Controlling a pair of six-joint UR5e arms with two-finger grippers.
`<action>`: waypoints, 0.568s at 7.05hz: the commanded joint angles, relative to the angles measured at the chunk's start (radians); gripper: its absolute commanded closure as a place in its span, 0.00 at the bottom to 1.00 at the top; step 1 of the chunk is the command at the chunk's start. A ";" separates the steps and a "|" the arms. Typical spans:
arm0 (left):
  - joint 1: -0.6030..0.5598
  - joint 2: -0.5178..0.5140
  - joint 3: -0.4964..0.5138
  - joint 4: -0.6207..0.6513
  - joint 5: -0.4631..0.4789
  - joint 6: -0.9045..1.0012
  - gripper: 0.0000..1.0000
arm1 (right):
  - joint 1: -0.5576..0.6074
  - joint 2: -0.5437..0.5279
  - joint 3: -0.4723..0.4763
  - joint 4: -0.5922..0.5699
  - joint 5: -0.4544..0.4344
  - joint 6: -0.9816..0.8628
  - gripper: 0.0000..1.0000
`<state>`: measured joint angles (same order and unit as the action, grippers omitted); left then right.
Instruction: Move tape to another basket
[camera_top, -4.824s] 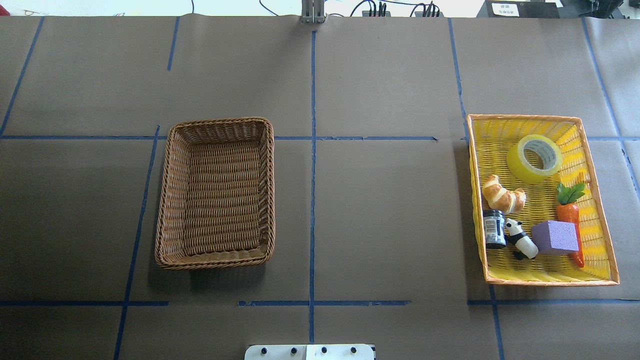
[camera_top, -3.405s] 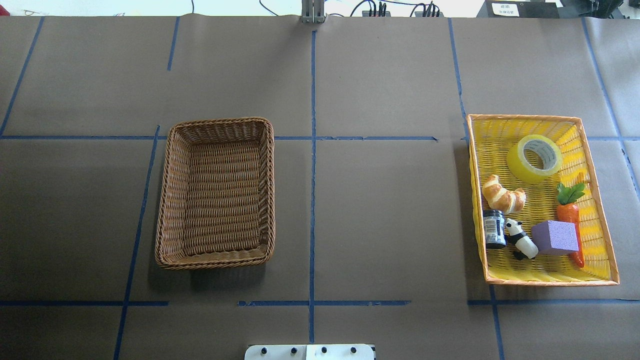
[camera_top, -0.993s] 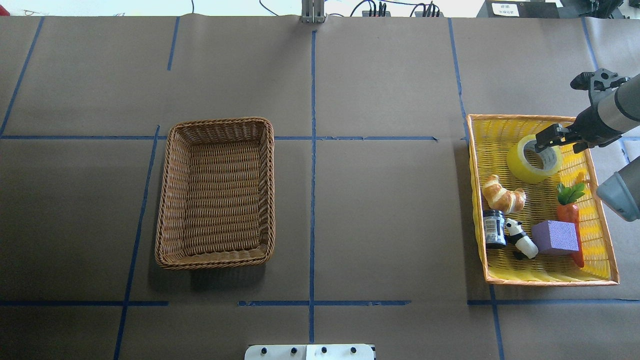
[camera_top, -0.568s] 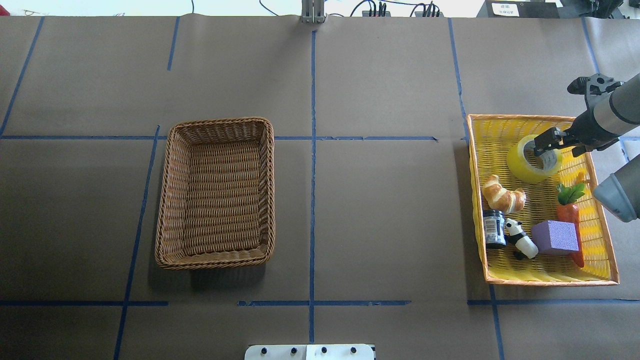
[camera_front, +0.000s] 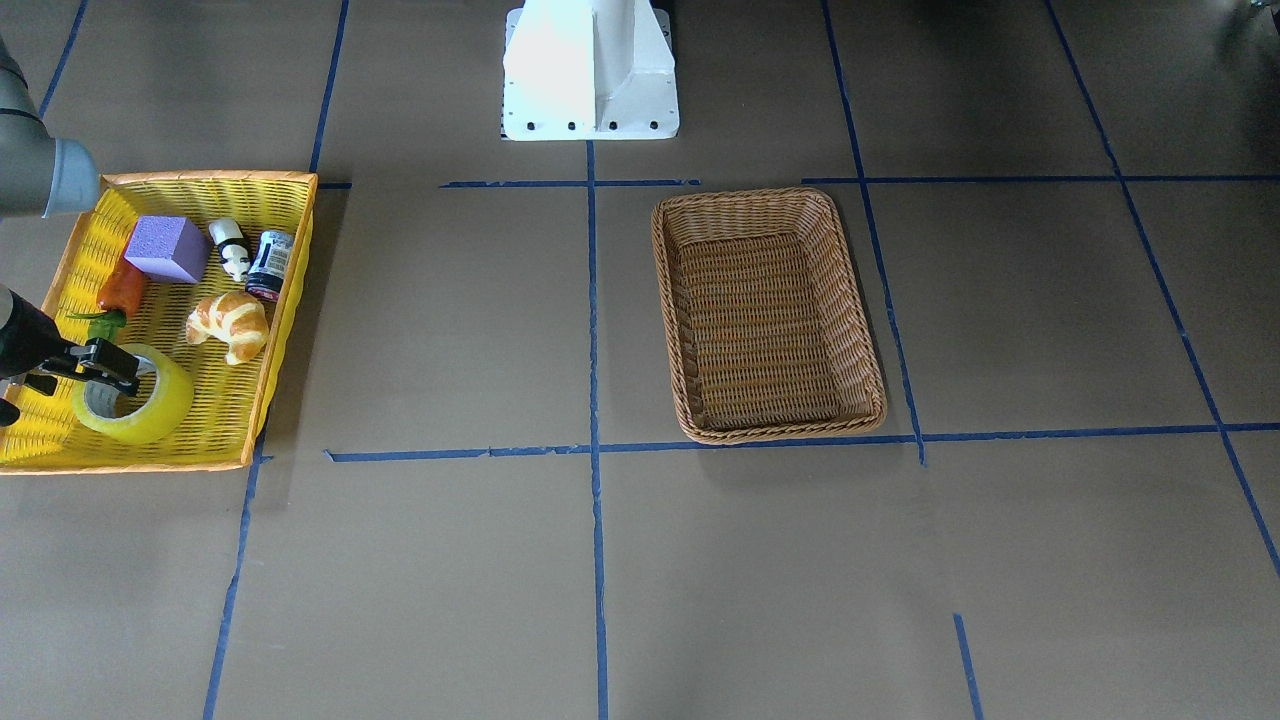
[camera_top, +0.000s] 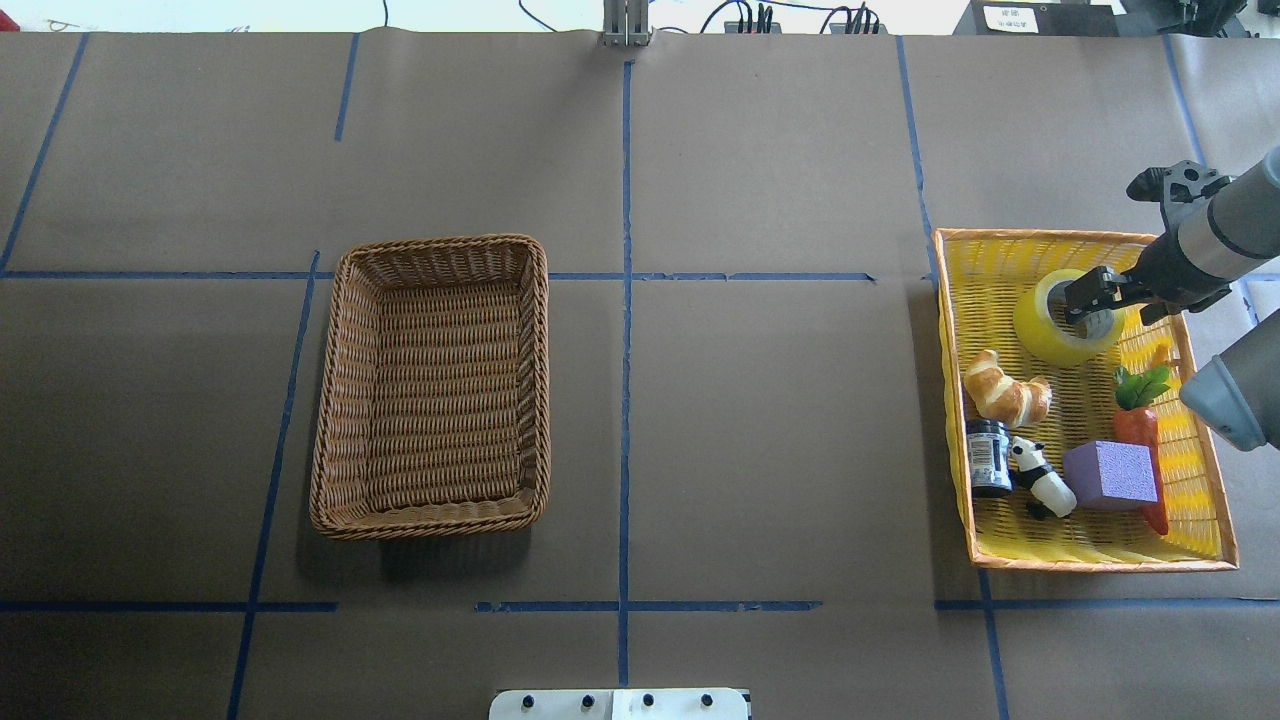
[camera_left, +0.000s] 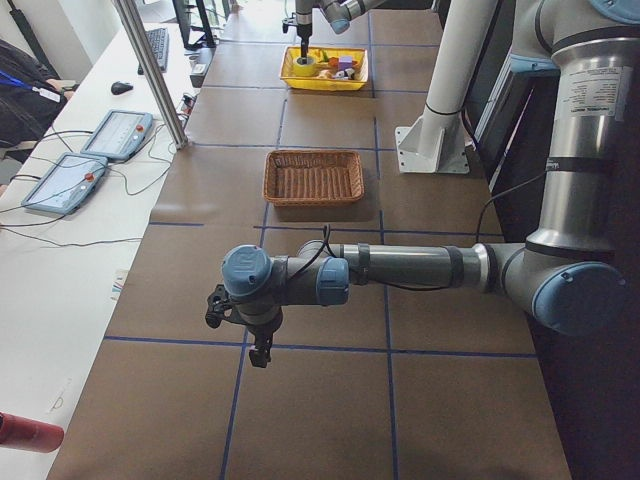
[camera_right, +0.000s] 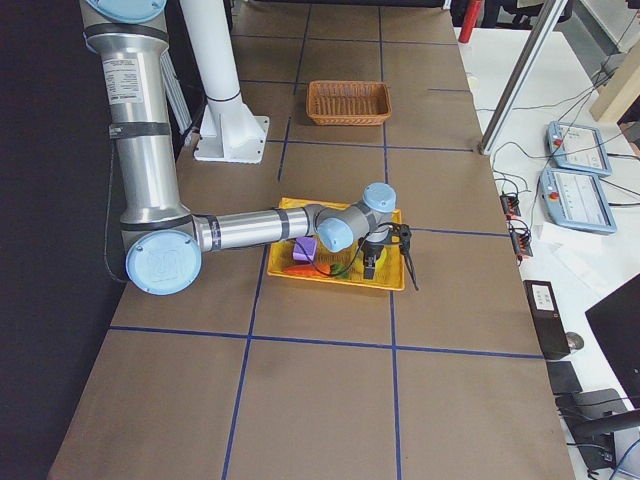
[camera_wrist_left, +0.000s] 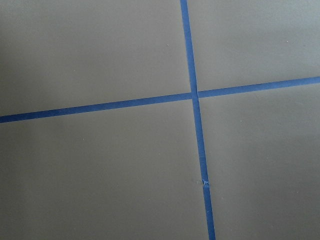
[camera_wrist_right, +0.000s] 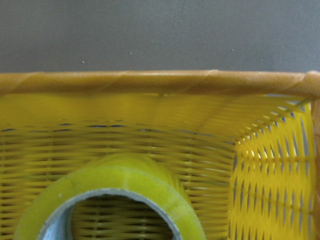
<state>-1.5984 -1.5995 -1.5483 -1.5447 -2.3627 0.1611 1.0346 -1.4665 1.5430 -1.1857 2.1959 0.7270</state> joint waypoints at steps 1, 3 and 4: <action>0.000 0.000 -0.001 0.000 -0.001 0.000 0.00 | -0.004 -0.002 -0.007 0.000 0.001 -0.001 0.01; 0.000 0.001 -0.015 0.000 0.000 0.000 0.00 | -0.004 -0.002 -0.011 0.000 0.004 0.000 0.17; -0.002 0.001 -0.016 0.000 -0.001 -0.002 0.00 | -0.004 -0.002 -0.012 -0.003 0.002 -0.001 0.36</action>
<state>-1.5988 -1.5986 -1.5595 -1.5447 -2.3632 0.1607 1.0309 -1.4679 1.5330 -1.1865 2.1983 0.7267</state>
